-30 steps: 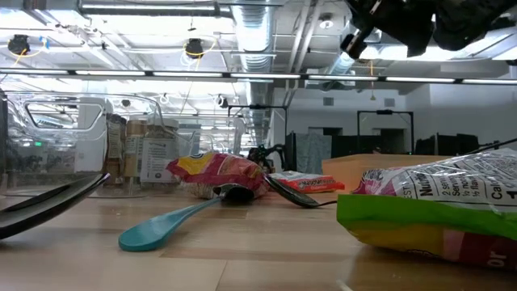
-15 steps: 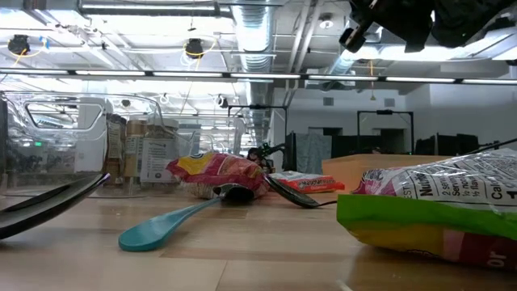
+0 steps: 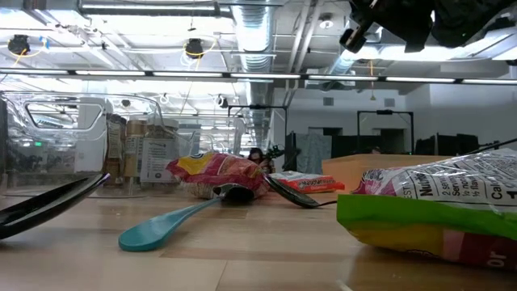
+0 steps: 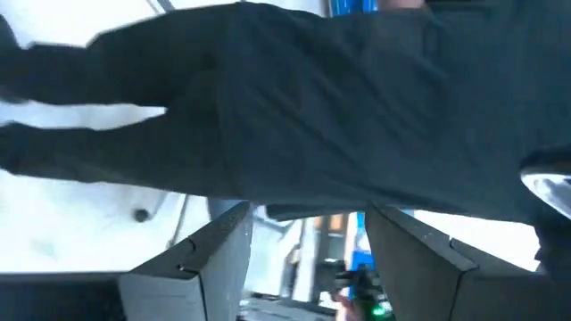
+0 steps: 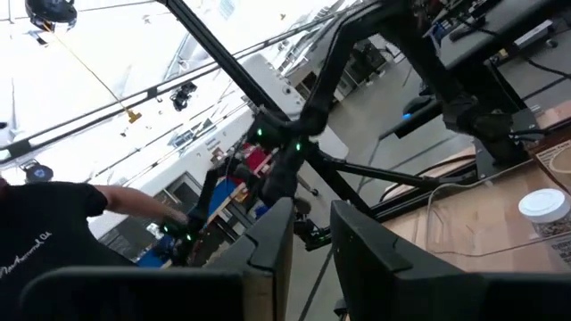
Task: Pick & Place Food Item
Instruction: Put the blue spoon into the orange container
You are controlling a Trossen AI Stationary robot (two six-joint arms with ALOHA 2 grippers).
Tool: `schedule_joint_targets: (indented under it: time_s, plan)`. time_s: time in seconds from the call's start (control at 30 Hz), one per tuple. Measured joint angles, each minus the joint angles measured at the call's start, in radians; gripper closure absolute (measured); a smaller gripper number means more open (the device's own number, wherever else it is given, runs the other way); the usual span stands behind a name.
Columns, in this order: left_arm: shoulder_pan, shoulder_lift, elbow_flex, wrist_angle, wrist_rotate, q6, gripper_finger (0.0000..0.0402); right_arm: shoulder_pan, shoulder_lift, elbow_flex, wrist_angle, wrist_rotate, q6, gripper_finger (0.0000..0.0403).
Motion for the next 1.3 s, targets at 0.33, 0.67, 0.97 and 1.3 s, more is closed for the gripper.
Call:
schedule_joint_targets:
  time_s: [0.33,0.67,0.97,1.3]
  plan:
    - [0.073,0.147,0.000,-0.096,-0.002,-0.016,0.0206,-0.001,0.000,0.000,0.000,-0.021,0.042,0.0330]
    - [0.197,0.086,0.000,-0.354,-0.105,0.228,0.0263,-0.001,0.000,0.000,0.000,-0.027,0.068,0.0330]
    - [0.259,0.086,0.000,-0.554,-0.101,0.377,0.0210,-0.001,0.000,0.000,0.001,-0.027,0.049,0.0330]
    - [0.261,0.188,0.001,-0.631,-0.041,0.349,0.0201,-0.001,0.000,0.000,0.001,-0.080,0.020,0.0330]
